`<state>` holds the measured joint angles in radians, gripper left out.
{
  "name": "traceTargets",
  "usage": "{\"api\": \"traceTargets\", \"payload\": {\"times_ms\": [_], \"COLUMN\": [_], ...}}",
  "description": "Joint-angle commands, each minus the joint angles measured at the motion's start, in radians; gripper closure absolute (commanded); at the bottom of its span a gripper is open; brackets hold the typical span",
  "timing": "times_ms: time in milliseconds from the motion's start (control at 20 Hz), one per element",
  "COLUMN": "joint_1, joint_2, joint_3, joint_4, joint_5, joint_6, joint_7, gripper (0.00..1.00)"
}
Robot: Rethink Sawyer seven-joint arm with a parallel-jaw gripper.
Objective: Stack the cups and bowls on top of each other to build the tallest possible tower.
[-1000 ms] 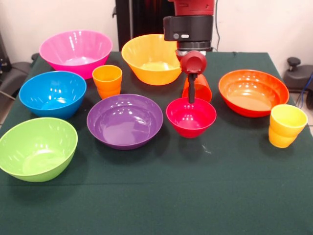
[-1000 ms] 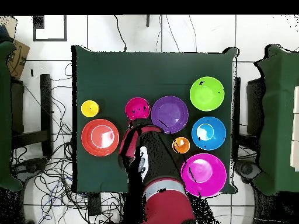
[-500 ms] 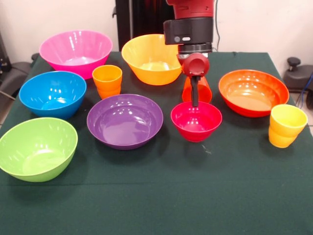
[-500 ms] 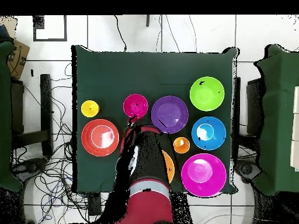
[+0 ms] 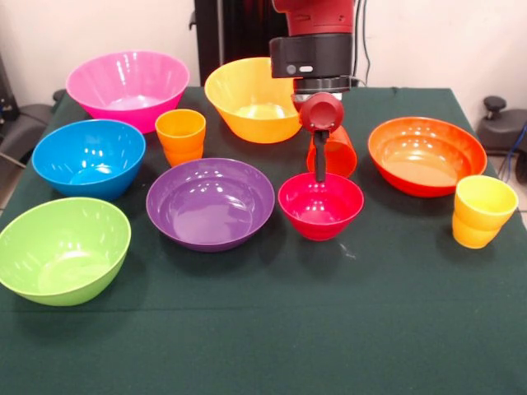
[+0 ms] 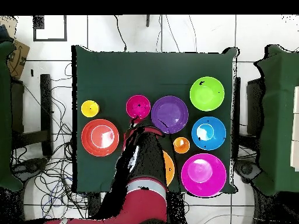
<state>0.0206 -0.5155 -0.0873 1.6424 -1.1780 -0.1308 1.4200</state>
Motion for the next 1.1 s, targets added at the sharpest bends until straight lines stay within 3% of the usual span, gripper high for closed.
{"api": "traceTargets", "payload": {"times_ms": [50, 300, 1100], "joint_1": [0.015, -0.030, -0.015], "joint_2": [0.028, 0.011, 0.008], "joint_3": [0.019, 0.089, 0.093], "joint_4": [-0.073, -0.043, -0.039], "joint_5": [0.039, 0.003, 0.014], "joint_6": [-0.010, 0.048, 0.037], "joint_7": [0.105, 0.089, 0.097], "gripper": [1.00, 1.00, 1.00]}}
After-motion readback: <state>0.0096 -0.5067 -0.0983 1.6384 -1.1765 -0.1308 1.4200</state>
